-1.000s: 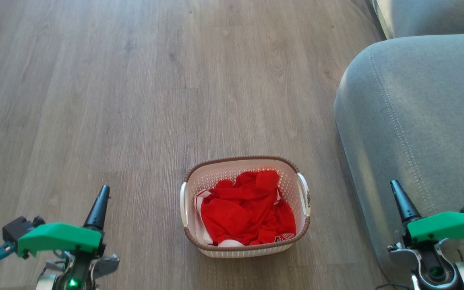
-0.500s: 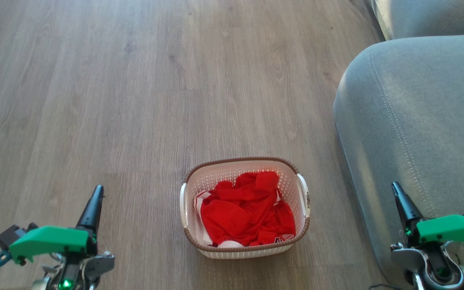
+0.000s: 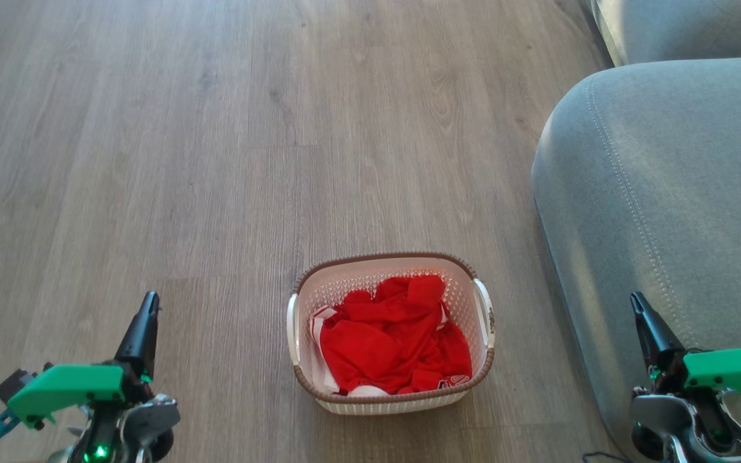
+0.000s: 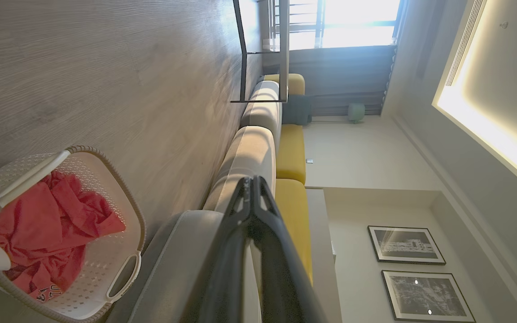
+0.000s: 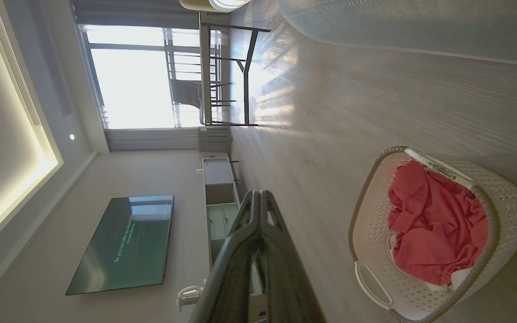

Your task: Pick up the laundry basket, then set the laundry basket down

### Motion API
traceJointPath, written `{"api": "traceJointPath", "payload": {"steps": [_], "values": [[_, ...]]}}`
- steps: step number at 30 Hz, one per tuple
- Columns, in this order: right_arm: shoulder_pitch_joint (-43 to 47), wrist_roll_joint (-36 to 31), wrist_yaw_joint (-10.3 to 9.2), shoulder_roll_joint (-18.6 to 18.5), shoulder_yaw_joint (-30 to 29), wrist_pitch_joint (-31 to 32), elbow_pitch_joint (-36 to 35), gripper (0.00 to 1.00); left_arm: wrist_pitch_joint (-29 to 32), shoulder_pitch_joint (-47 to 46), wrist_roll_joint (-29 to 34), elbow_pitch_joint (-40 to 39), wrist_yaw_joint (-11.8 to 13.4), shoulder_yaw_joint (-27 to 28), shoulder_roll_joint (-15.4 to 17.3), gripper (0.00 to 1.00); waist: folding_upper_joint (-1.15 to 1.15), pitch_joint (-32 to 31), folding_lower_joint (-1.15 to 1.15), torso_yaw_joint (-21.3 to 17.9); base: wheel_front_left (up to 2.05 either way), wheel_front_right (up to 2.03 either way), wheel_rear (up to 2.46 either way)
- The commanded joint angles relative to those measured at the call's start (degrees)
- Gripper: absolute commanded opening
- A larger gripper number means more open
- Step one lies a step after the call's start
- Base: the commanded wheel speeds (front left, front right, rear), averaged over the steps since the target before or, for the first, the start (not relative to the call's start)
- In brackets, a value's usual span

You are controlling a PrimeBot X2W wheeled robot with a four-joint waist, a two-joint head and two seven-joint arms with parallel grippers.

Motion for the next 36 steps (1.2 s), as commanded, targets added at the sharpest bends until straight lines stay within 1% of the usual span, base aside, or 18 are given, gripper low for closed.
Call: {"api": "traceJointPath", "payload": {"steps": [1,3,36], "values": [[-2.93,2.05,-0.08,-0.64,0.88,0.65,-1.62,0.0,0.4,-3.44,-1.75,-1.43,-0.72,2.48,0.15,0.0,0.0,-0.03,0.0,-0.01,0.0,0.0,0.0],[-2.94,2.9,-0.09,-0.63,0.81,0.75,-1.54,0.0,0.51,-3.5,-2.47,-1.27,-0.89,2.73,0.04,0.0,0.0,-0.05,0.0,-0.01,0.0,0.0,0.0],[-2.96,2.78,-0.09,-0.53,0.66,0.87,-1.54,0.0,0.87,-3.54,-2.09,-1.26,-0.89,3.19,-0.28,0.0,0.0,-0.05,0.0,-0.01,0.0,0.0,0.0]]}}
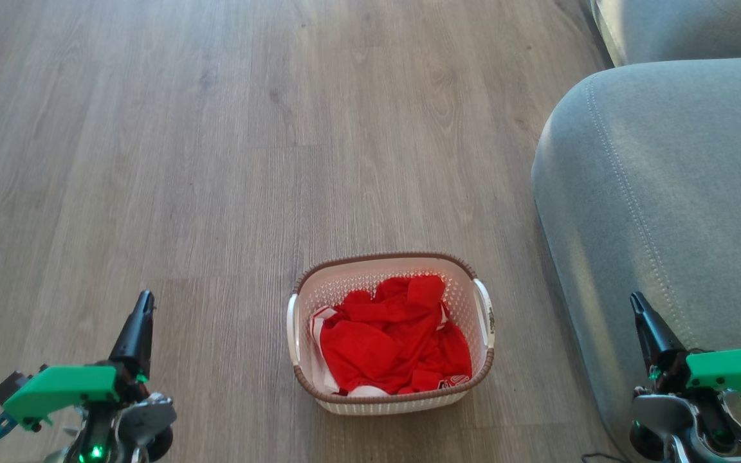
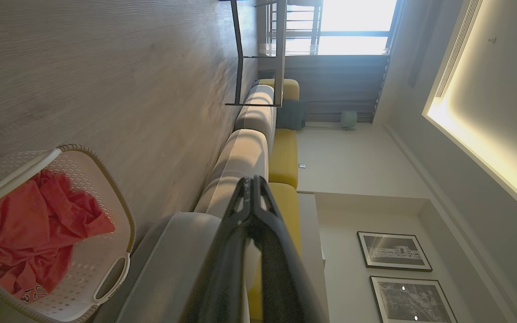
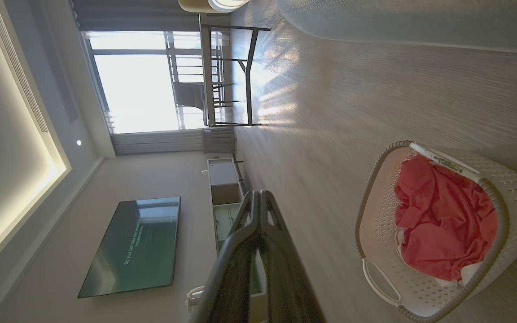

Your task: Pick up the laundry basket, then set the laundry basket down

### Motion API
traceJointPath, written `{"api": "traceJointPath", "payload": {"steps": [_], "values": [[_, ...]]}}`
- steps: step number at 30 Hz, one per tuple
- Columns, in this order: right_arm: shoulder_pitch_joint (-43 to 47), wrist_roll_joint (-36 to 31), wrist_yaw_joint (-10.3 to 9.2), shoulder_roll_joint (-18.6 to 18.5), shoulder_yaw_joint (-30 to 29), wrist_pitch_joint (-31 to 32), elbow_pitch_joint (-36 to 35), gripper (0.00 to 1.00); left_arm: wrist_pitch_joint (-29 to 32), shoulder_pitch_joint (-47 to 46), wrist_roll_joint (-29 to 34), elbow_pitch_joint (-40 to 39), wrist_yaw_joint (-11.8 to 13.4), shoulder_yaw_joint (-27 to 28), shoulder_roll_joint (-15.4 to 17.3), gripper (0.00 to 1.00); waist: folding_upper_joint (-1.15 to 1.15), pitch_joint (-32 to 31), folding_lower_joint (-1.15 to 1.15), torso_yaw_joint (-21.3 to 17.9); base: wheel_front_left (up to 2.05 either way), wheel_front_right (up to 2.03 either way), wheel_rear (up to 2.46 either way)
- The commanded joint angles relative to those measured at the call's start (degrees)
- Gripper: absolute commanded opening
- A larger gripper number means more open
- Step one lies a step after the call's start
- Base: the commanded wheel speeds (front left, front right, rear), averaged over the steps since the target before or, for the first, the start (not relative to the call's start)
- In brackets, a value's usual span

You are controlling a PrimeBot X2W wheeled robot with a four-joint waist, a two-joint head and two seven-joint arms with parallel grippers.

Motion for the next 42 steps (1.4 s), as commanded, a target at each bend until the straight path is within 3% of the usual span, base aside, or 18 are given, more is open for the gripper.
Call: {"api": "traceJointPath", "payload": {"steps": [1,42], "values": [[-2.94,0.0,-0.09,-0.53,0.96,0.4,-1.77,0.0,0.39,-3.41,0.12,-1.67,-0.38,1.89,0.26,0.0,0.0,0.0,0.0,0.0,0.0,0.0,0.0],[-2.95,-0.08,-0.09,-0.46,0.86,0.48,-1.76,0.0,0.67,-3.44,0.42,-1.66,-0.38,2.25,0.01,0.0,0.0,0.0,0.0,0.0,0.0,0.0,0.0]]}}
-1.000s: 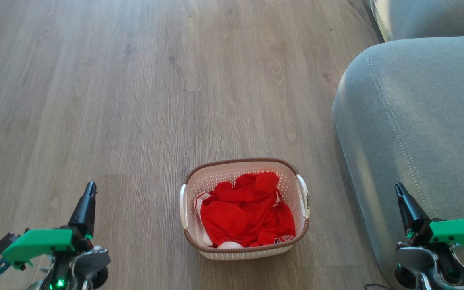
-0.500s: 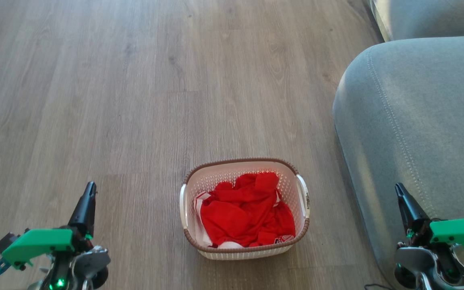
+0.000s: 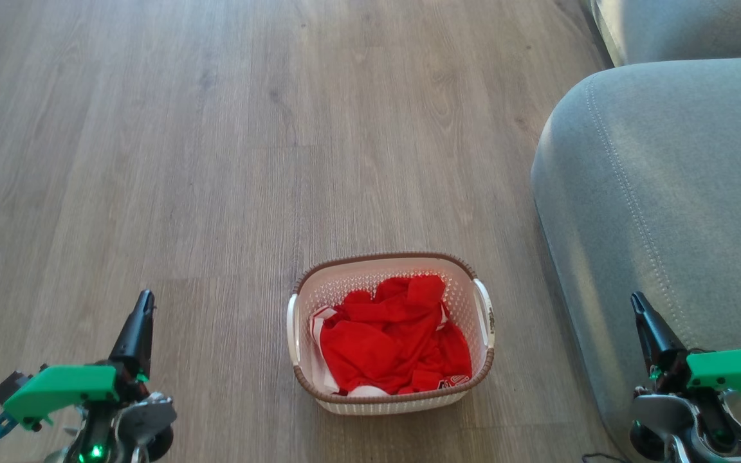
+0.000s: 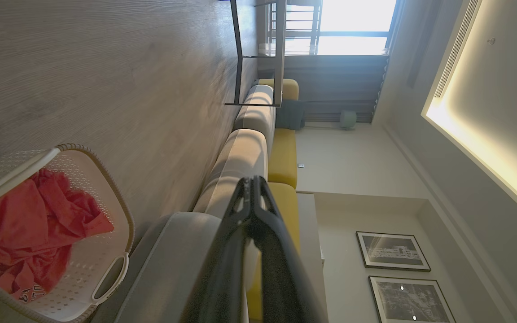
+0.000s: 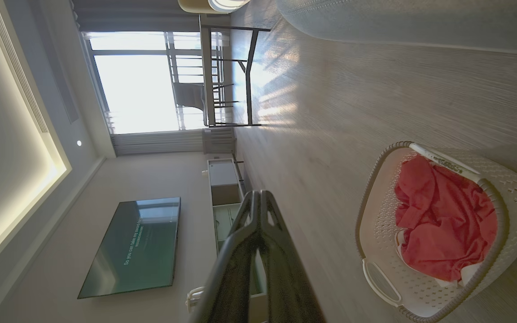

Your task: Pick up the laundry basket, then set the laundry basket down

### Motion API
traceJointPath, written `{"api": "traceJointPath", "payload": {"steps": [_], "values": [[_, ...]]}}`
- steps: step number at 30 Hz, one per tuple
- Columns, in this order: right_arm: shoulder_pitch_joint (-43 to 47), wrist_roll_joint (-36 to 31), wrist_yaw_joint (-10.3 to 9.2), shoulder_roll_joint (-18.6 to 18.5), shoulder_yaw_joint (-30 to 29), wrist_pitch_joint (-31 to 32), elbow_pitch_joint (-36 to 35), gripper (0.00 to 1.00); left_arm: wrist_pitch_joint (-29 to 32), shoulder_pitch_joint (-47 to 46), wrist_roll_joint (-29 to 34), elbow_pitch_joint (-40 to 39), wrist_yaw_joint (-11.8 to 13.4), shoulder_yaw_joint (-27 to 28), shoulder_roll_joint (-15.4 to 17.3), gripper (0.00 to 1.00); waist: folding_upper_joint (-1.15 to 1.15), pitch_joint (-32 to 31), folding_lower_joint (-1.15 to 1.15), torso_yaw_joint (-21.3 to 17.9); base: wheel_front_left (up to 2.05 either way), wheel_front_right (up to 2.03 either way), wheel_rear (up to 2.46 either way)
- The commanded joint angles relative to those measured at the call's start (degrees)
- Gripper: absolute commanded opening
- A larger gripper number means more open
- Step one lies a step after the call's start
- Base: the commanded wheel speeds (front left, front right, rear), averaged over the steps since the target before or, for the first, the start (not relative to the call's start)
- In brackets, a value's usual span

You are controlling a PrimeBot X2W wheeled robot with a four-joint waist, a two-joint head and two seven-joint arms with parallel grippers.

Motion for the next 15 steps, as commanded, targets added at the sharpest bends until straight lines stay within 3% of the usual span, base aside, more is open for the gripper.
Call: {"api": "traceJointPath", "payload": {"steps": [1,15], "values": [[-2.95,-0.08,-0.09,-0.46,0.95,0.47,-1.76,0.0,0.35,-3.38,0.34,-1.66,-0.38,1.92,0.25,0.0,0.0,0.0,0.0,0.0,0.0,0.0,0.0],[-2.95,-0.1,-0.09,-0.45,0.93,0.49,-1.76,0.0,0.42,-3.39,0.41,-1.66,-0.38,2.01,0.19,0.0,0.0,0.0,0.0,0.0,0.0,0.0,0.0]]}}
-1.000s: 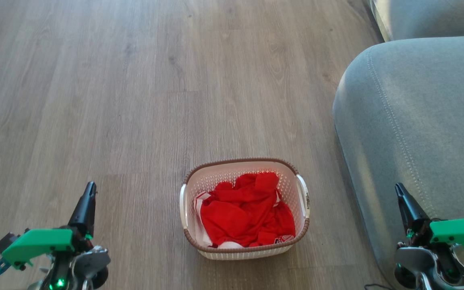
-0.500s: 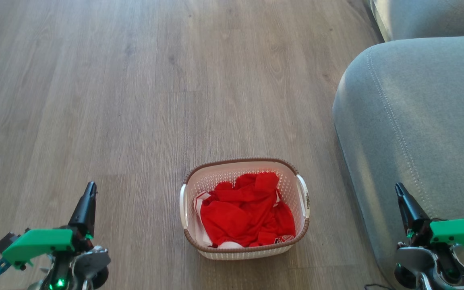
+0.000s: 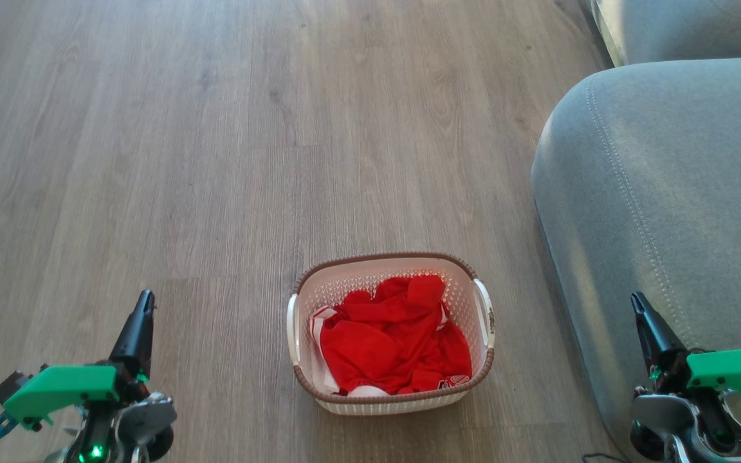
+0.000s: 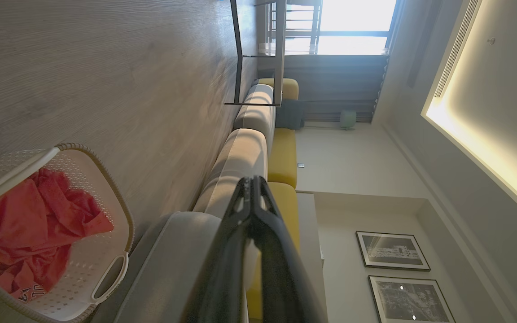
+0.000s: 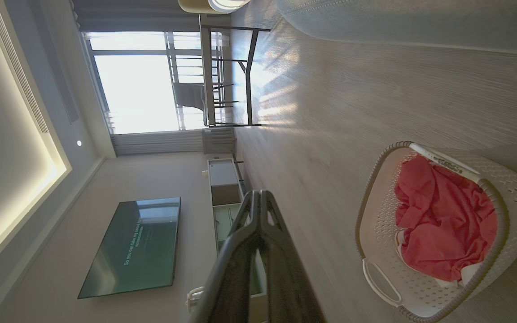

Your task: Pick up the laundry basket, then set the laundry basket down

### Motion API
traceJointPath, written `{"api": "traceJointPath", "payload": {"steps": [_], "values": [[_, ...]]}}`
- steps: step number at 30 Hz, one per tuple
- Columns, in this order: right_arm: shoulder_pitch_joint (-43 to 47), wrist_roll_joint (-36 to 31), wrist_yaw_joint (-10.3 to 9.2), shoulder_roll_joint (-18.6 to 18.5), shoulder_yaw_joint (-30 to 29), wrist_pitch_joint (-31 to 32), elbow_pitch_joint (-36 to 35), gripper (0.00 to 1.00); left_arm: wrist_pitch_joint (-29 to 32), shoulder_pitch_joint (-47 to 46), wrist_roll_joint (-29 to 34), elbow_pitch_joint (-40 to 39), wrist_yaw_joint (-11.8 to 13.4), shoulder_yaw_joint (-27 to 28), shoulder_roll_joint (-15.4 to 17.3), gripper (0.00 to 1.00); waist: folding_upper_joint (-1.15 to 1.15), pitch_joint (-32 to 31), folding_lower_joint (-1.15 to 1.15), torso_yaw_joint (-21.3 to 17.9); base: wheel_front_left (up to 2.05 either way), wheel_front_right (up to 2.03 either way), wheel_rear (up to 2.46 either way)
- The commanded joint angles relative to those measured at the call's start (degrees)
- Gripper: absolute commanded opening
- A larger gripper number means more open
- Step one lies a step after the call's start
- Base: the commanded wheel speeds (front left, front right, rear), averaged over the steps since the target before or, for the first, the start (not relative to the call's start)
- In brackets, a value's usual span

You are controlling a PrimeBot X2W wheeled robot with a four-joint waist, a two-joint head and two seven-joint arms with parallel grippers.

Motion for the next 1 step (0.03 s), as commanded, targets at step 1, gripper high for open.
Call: {"api": "traceJointPath", "payload": {"steps": [1], "values": [[-2.95,-0.1,-0.09,-0.45,0.95,0.49,-1.76,0.0,0.25,-3.38,0.41,-1.67,-0.38,1.96,0.24,0.0,0.0,0.0,0.0,0.0,0.0,0.0,0.0]]}}
